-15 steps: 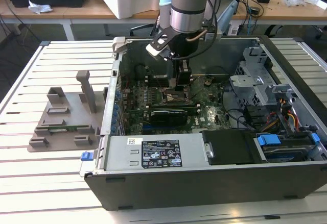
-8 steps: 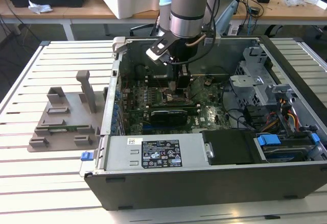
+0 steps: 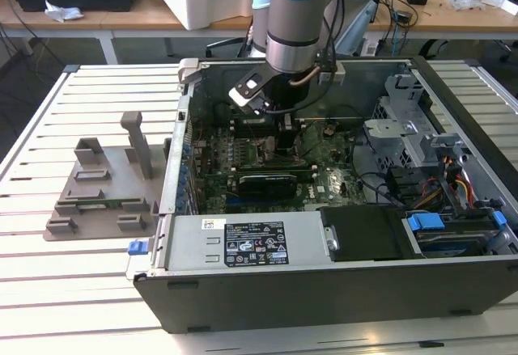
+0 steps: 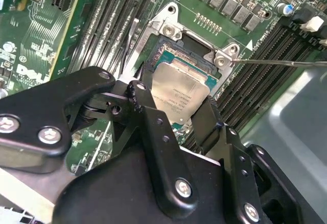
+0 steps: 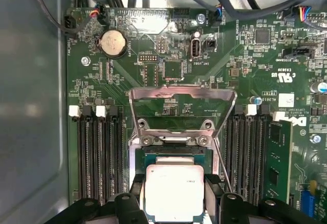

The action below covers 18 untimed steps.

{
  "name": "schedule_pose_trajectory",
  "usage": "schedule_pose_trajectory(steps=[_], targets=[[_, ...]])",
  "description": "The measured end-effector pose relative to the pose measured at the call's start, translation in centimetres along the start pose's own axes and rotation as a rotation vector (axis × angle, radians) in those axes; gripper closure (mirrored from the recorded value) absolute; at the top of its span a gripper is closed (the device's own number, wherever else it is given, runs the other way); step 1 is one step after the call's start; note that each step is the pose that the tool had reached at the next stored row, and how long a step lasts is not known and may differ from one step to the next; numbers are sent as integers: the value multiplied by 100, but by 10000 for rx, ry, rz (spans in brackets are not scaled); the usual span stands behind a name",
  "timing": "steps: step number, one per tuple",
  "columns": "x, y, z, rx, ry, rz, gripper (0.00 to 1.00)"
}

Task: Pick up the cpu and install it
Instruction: 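Place the cpu into insertion slot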

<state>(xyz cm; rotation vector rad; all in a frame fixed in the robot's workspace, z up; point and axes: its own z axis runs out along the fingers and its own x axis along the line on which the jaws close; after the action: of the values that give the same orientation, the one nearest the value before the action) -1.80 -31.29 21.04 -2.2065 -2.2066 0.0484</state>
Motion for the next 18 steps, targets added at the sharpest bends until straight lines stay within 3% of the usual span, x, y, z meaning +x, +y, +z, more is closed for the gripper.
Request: schedule_pose_trajectory(steps=[9, 14, 16, 18], targets=[[0, -7, 104, 1, -2, 0, 45], [0, -6, 106, 0, -2, -1, 45], [0, -6, 107, 0, -1, -1, 38], [0, -6, 108, 0, -1, -1, 38]])
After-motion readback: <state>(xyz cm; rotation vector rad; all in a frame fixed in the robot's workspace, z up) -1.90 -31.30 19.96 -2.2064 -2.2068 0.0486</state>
